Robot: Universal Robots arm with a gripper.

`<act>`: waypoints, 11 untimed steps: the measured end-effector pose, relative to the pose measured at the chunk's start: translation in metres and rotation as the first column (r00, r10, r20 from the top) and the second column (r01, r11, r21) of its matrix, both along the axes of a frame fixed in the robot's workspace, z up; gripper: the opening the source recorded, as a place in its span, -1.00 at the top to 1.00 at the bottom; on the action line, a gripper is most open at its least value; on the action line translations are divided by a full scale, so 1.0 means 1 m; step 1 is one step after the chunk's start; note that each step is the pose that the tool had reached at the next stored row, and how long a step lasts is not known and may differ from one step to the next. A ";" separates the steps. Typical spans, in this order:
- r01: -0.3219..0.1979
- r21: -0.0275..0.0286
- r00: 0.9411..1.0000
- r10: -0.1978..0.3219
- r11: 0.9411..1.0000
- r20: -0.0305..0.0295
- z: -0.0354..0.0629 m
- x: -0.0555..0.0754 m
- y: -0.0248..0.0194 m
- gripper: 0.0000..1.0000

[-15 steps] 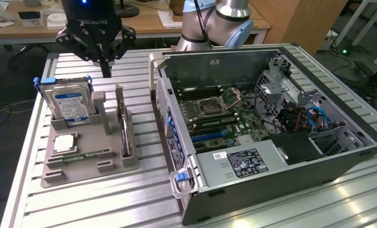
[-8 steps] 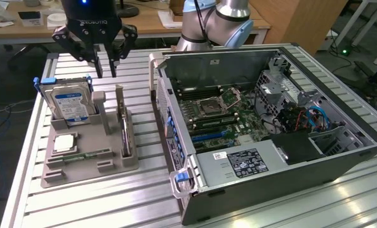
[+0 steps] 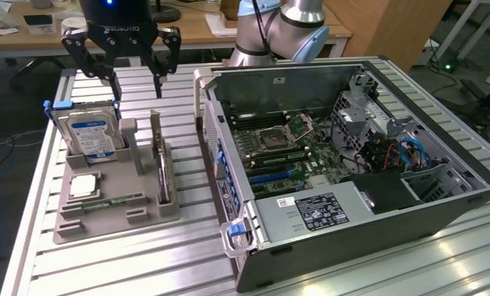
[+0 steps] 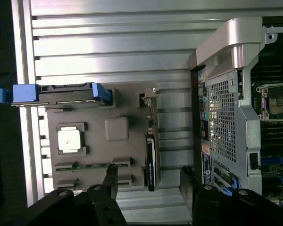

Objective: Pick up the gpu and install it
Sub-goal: 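Pick up the gpu and move the gpu toward the slot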

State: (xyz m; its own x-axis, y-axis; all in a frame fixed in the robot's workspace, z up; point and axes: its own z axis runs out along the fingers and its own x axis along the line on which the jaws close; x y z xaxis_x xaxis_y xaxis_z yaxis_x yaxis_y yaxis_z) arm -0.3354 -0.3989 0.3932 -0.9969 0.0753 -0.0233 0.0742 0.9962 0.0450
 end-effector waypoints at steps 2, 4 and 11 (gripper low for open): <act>0.000 0.000 1.000 0.000 1.000 0.000 0.0000 0.000 0.0000 -0.29; -0.005 -0.004 1.000 0.005 1.000 0.000 -0.0001 -0.001 0.0001 -0.29; -0.081 -0.010 0.997 0.081 0.997 -0.003 -0.0092 0.001 0.0000 -0.29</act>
